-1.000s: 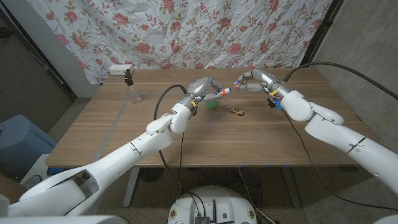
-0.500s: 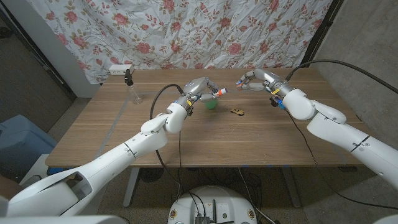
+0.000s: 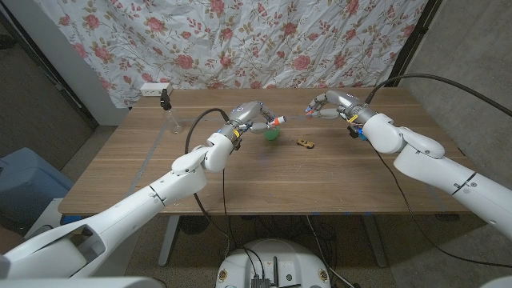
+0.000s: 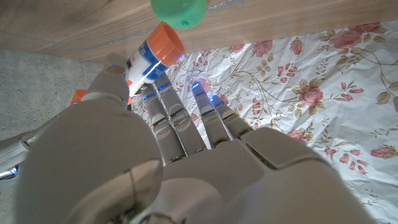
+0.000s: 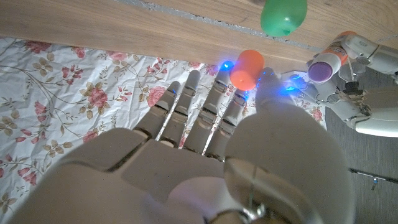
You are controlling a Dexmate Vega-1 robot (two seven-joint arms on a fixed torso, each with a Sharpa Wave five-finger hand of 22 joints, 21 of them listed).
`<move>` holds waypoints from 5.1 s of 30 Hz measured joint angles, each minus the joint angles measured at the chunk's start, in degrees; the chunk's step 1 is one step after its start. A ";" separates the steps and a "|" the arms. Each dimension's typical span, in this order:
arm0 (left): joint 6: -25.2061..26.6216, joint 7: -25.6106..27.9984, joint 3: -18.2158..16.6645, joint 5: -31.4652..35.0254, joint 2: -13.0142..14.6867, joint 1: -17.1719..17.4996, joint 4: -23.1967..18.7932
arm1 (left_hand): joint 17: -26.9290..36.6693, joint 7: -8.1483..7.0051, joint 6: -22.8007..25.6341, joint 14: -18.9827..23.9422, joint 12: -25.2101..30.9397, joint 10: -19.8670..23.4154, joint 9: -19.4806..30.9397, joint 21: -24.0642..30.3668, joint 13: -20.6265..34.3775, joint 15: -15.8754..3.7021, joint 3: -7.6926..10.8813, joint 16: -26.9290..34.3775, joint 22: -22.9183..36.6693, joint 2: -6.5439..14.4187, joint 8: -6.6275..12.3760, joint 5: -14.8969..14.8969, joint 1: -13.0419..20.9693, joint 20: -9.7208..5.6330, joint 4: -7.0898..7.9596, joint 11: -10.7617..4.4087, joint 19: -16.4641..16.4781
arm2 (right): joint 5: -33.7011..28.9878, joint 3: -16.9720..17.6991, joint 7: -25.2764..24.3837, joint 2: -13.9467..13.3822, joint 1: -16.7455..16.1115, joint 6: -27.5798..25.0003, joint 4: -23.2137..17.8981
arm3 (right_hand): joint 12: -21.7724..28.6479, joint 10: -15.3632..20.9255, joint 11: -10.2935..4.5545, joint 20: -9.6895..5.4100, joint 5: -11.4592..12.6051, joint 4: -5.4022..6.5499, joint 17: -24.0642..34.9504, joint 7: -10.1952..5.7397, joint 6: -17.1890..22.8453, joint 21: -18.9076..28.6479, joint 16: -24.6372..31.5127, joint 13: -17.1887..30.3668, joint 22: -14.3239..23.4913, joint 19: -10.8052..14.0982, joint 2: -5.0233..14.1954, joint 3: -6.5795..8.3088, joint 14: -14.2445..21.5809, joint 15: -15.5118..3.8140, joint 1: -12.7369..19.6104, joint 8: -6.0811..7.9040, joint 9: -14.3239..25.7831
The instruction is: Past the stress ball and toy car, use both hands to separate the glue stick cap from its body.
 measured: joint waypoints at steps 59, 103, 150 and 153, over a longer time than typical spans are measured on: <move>5.49 -5.44 -4.04 5.95 9.16 7.56 -7.21 | 0.00 0.00 0.00 -0.21 -0.11 0.00 0.00 0.00 0.04 0.21 0.00 -0.28 0.00 0.00 0.12 0.26 0.00 0.43 0.00 0.00 -0.60 | -23.94 -9.94 14.64 -0.62 3.61 -14.28 -6.29 | -1.33 -0.13 -0.48 0.40 0.00 -0.16 0.13 -0.31 -0.31 0.00 -0.85 0.50 -0.01 1.47 0.52 -0.78 -0.30 -0.31 -1.43 -1.07 -0.21; 5.28 -6.83 -1.91 10.57 9.11 7.55 -5.81 | -0.29 0.00 0.00 -1.45 -0.07 -0.61 0.00 0.00 0.00 0.21 0.00 -0.71 0.00 0.00 -0.21 0.04 0.00 0.33 0.00 -0.61 -1.11 | -36.33 -14.14 21.78 4.79 3.15 -11.69 -4.51 | -2.08 -0.86 -0.37 -0.01 0.00 -0.39 0.12 -0.31 -0.93 0.00 -0.85 0.97 -0.01 1.86 0.90 -1.01 -0.29 -0.31 -1.81 -1.50 -0.24; 7.20 -9.86 -0.04 12.15 8.18 6.49 -3.85 | -0.27 0.01 -0.01 -2.07 -0.03 -2.10 -0.40 0.00 0.14 0.20 0.00 -0.70 0.00 0.48 -0.55 0.22 -2.24 1.04 0.00 -1.60 -2.44 | -42.25 -17.36 22.75 9.65 3.47 -12.23 0.97 | -3.33 -2.59 -0.27 -0.01 0.28 -0.73 0.26 -0.30 -2.97 0.01 -2.49 1.20 -0.02 1.44 -0.47 -1.83 -0.62 -0.01 -2.25 -2.38 0.52; 7.33 -10.07 0.08 12.18 8.16 6.41 -3.80 | -0.27 0.01 -0.01 -2.07 -0.04 -2.19 -0.40 0.00 0.09 0.20 0.01 -0.70 0.00 0.42 -0.56 0.22 -2.48 1.26 0.01 -1.69 -2.66 | -42.26 -17.53 22.79 9.84 3.57 -12.35 1.22 | -3.55 -2.59 -0.27 -0.01 0.28 -0.78 0.21 -0.09 -3.19 0.01 -2.49 1.20 -0.02 1.44 -0.47 -1.88 -0.92 -0.31 -2.25 -2.80 0.41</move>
